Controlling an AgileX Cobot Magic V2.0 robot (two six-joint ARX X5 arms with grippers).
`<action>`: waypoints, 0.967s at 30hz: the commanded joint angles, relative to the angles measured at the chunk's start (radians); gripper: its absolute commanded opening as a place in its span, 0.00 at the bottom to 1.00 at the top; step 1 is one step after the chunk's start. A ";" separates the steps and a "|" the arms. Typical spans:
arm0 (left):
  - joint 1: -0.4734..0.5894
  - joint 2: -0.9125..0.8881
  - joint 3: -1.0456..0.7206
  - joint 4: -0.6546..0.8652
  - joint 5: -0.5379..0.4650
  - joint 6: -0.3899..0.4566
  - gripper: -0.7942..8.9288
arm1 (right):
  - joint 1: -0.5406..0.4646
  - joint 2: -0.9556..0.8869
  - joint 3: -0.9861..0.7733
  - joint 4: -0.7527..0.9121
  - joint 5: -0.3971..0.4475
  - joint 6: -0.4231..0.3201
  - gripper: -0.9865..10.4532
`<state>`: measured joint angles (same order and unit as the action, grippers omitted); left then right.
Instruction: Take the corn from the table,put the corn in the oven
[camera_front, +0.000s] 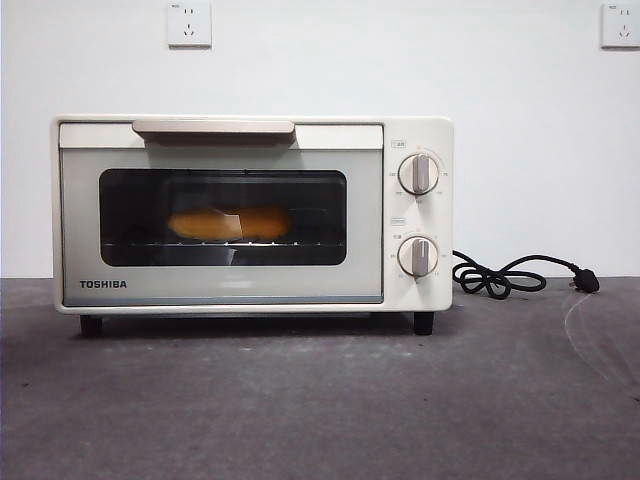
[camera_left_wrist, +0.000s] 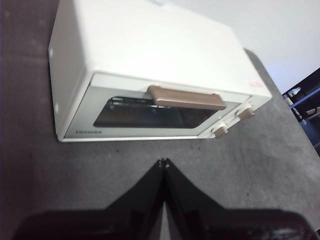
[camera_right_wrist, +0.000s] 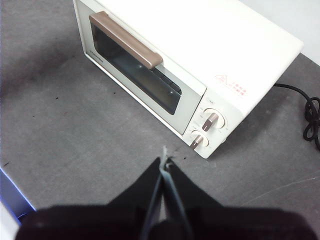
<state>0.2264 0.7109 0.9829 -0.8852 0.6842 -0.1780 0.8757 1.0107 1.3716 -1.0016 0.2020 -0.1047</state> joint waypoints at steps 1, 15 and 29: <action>0.001 0.041 -0.004 0.013 0.002 0.000 0.08 | 0.000 0.002 0.000 0.006 0.000 -0.003 0.09; -0.119 0.032 -0.004 0.031 -0.126 0.003 0.08 | 0.000 0.002 0.000 0.006 0.000 -0.003 0.09; -0.227 -0.139 -0.008 0.155 -0.272 0.017 0.08 | 0.000 0.002 0.000 0.006 0.000 -0.003 0.09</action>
<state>0.0063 0.5831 0.9825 -0.7601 0.4496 -0.1761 0.8757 1.0111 1.3716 -1.0016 0.2020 -0.1051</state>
